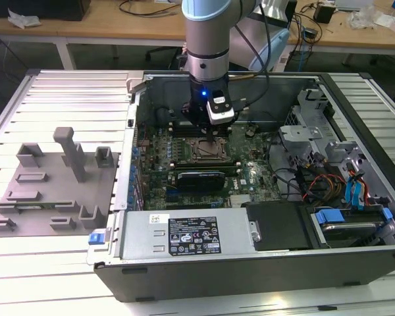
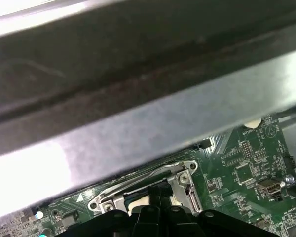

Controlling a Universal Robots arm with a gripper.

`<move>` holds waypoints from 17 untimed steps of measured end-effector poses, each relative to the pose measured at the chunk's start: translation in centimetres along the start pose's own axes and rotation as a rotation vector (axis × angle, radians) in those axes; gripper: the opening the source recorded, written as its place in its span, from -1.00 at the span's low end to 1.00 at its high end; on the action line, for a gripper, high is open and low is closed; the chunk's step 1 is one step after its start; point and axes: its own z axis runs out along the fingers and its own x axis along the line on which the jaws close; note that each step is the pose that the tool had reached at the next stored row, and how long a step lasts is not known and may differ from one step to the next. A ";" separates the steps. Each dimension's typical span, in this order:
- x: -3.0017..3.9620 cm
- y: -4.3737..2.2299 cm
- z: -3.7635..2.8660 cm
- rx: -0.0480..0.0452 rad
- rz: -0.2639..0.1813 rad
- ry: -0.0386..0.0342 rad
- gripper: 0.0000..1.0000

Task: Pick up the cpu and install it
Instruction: 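Install the first cpu locking lever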

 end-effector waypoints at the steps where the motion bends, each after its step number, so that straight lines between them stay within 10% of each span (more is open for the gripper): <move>1: 0.00 0.00 0.00 0.0095 -0.012 -0.0008 -0.79; 7: 0.00 0.00 0.03 0.0674 -0.085 0.0035 -0.79; 17: -0.22 -0.70 0.17 0.0613 -0.168 0.0064 -0.79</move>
